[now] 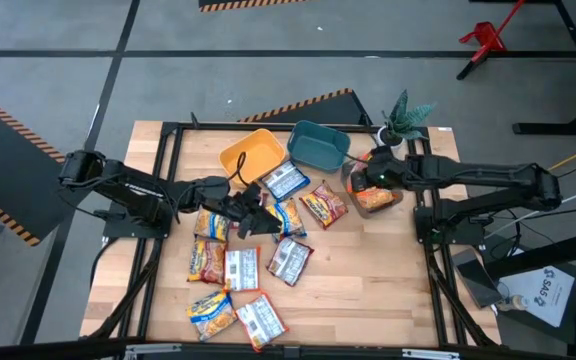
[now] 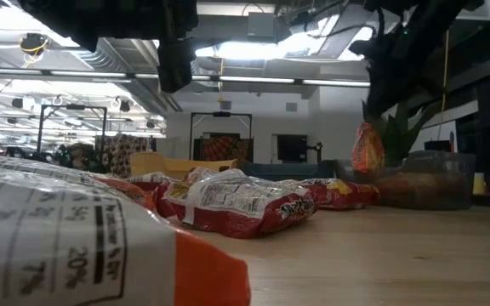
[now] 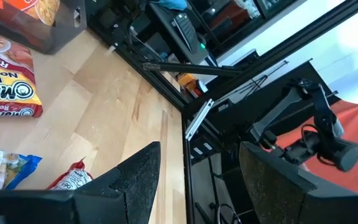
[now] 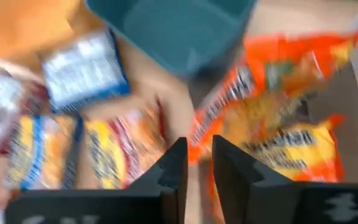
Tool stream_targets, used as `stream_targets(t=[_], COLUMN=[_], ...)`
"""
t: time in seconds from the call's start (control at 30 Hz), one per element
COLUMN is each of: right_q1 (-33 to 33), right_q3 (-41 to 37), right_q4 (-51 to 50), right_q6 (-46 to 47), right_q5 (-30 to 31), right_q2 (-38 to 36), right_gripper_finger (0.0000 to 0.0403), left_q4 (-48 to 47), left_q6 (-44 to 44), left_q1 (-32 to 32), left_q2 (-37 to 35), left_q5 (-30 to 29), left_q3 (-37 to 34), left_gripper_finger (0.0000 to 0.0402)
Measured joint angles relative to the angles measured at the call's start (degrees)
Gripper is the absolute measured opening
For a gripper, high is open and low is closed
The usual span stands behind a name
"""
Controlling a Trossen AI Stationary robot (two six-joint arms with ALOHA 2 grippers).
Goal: Sort Maruchan noodles
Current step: Put the bottom right orange noodle pack into the black bin
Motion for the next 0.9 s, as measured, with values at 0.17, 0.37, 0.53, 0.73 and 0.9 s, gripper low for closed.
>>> stream_targets(t=[0.17, 0.37, 0.53, 0.73, 0.9], right_q1=[0.1, 0.1, 0.0, 0.0, 0.0], right_q3=[0.0, 0.0, 0.0, 0.0, -0.1], right_q4=[-3.1, 1.4, 1.9, 2.2, 2.3], right_q6=[-3.3, -7.3, -8.4, -7.1, -6.9], right_q5=[-3.1, -3.7, -0.8, 8.7, 14.1], right_q2=[5.4, 11.6, 14.5, 16.3, 17.3], right_gripper_finger=[0.0034, 0.0012, 0.0001, 0.0000, 0.0000], left_q4=[0.2, 0.6, 0.6, 0.9, 0.9], left_q6=[-1.2, -1.3, -1.3, -1.4, -1.4], left_q1=[0.0, 0.0, 0.0, 0.0, 0.0], left_q2=[0.0, 0.0, 0.0, 0.0, 0.0], left_q5=[-0.5, -2.3, -3.5, -4.1, -5.1], left_q3=[0.0, 0.0, 0.0, 0.0, 0.0], left_gripper_finger=[0.0215, 0.0215, 0.0215, 0.0215, 0.0215])
